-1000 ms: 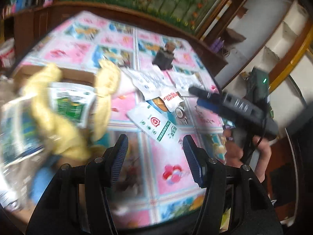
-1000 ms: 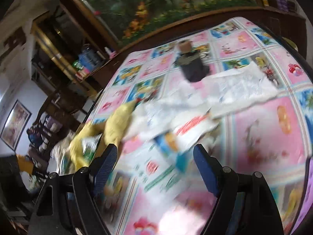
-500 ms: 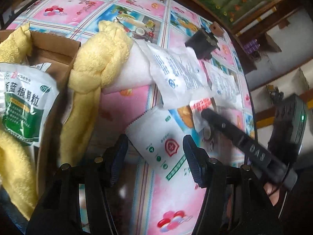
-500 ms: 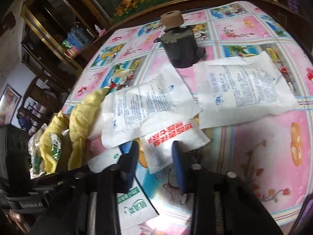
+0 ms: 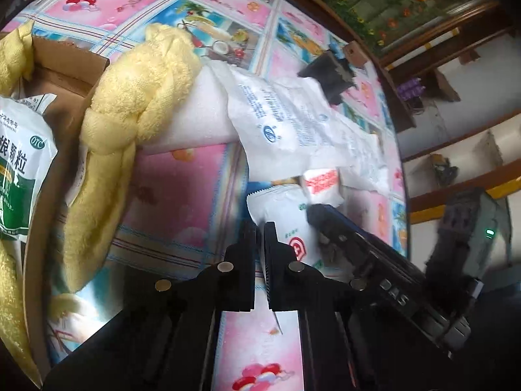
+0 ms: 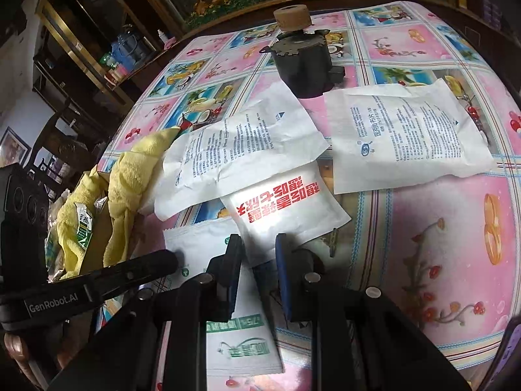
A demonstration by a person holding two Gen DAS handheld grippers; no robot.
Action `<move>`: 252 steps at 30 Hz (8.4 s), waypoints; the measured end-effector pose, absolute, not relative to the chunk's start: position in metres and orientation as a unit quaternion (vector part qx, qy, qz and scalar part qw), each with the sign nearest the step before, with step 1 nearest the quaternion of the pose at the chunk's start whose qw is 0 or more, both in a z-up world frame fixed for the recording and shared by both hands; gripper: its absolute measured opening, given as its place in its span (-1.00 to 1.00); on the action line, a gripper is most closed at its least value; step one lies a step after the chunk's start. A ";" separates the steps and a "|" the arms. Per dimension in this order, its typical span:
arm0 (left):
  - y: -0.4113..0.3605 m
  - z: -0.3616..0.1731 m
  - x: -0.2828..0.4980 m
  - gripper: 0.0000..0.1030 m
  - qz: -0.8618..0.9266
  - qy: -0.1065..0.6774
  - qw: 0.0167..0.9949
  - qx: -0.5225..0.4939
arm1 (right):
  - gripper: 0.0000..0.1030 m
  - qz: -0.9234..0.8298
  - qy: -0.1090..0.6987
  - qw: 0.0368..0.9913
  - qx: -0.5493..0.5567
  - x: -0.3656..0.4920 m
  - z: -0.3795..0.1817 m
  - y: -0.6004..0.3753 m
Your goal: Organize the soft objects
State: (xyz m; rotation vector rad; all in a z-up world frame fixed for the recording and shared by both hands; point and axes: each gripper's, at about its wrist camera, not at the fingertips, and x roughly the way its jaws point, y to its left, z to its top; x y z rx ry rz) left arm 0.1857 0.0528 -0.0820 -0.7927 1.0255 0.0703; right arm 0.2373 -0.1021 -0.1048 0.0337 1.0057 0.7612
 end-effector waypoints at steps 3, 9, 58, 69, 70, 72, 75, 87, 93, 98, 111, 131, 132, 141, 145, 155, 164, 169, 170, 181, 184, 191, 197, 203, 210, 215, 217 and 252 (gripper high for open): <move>0.060 -0.072 0.177 -0.98 0.019 0.460 0.802 -0.381 | -0.61 0.358 0.471 0.806 0.025 0.241 -0.106 -0.102; 0.066 -0.058 0.145 -1.00 0.007 0.445 0.809 -0.385 | -0.59 0.382 0.459 0.800 0.061 0.241 -0.100 -0.111; 0.064 -0.071 0.083 -0.99 -0.023 0.446 0.799 -0.402 | -1.00 0.409 0.488 0.769 0.057 0.125 -0.121 -0.105; 0.053 -0.064 0.081 -0.99 -0.045 0.438 0.811 -0.385 | -0.88 0.407 0.486 0.762 0.128 0.120 -0.125 -0.129; 0.055 -0.062 0.079 -0.99 -0.050 0.436 0.810 -0.389 | -0.88 0.408 0.487 0.759 0.140 0.119 -0.124 -0.135; 0.059 -0.058 0.076 -0.99 -0.056 0.430 0.810 -0.394 | -0.56 0.398 0.500 0.756 0.144 0.120 -0.127 -0.144; 0.065 -0.054 0.072 -0.99 -0.057 0.425 0.813 -0.394 | 0.16 0.400 0.503 0.739 0.203 0.127 -0.131 -0.160; 0.076 -0.050 0.063 -0.99 -0.060 0.413 0.813 -0.405 | 0.54 0.317 0.457 0.829 0.057 0.118 -0.083 -0.157; 0.077 -0.043 0.056 -0.99 -0.062 0.406 0.817 -0.404 | 0.58 0.293 0.457 0.839 -0.013 0.171 -0.095 -0.118; 0.084 -0.033 0.042 -0.99 -0.062 0.392 0.822 -0.409 | 0.85 0.298 0.458 0.833 -0.088 0.163 -0.108 -0.091; 0.109 -0.003 0.008 -0.99 -0.071 0.349 0.831 -0.427 | -0.25 0.248 0.419 0.864 -0.128 0.134 -0.108 -0.092; 0.263 0.021 -0.033 -0.99 0.020 0.291 0.837 -0.462 | -0.36 0.473 0.347 0.807 -0.065 0.086 -0.017 0.028; 0.269 0.017 -0.032 -0.99 0.020 0.293 0.834 -0.467 | -0.35 0.480 0.357 0.799 -0.063 0.093 -0.020 0.044; 0.278 -0.023 -0.022 -0.93 0.081 0.343 0.831 -0.430 | 0.28 0.497 0.387 0.770 -0.103 0.101 -0.050 0.114; 0.276 -0.023 -0.028 -0.85 0.047 0.323 0.832 -0.448 | 0.37 0.514 0.386 0.762 -0.083 0.098 -0.044 0.104; 0.251 0.006 -0.040 -0.01 0.114 0.290 0.877 -0.367 | 0.50 0.519 0.399 0.755 0.004 0.119 -0.042 0.083; 0.167 0.026 -0.020 -0.01 0.096 0.303 0.904 -0.286 | 0.50 0.520 0.395 0.754 0.068 0.117 -0.043 0.006; 0.120 0.026 0.021 -0.01 0.041 0.345 0.899 -0.268 | 0.50 0.477 0.389 0.781 0.101 0.155 -0.033 -0.053; 0.113 0.025 0.031 -0.01 0.036 0.353 0.897 -0.262 | 0.50 0.460 0.392 0.790 0.104 0.164 -0.031 -0.063; 0.087 0.008 0.132 -0.02 0.064 0.457 0.868 -0.183 | 0.49 0.370 0.443 0.812 0.083 0.266 -0.071 -0.096; 0.089 0.002 0.149 -0.02 0.073 0.468 0.864 -0.168 | 0.49 0.343 0.468 0.814 0.036 0.262 -0.084 -0.101; 0.100 -0.023 0.195 -0.02 0.090 0.509 0.843 -0.149 | 0.50 0.316 0.489 0.811 0.049 0.269 -0.095 -0.113; 0.112 -0.044 0.228 -0.01 0.122 0.537 0.827 -0.114 | 0.50 0.287 0.462 0.839 -0.016 0.260 -0.098 -0.093; 0.091 -0.046 0.239 -0.21 0.145 0.537 0.830 -0.027 | 0.39 0.246 0.425 0.862 -0.127 0.243 -0.107 -0.066; 0.091 -0.035 0.225 -0.30 0.099 0.528 0.842 -0.057 | 0.01 0.261 0.414 0.862 -0.132 0.239 -0.104 -0.069; 0.090 -0.004 0.199 -0.30 0.049 0.483 0.863 -0.139 | -0.07 0.302 0.425 0.850 -0.072 0.241 -0.098 -0.077; 0.089 0.011 0.184 -0.31 0.019 0.460 0.871 -0.171 | -0.07 0.323 0.423 0.846 -0.045 0.241 -0.094 -0.081; 0.227 0.009 -0.104 -0.30 0.138 0.311 0.882 -0.327 | -0.05 0.540 0.332 0.761 -0.136 -0.014 -0.069 0.047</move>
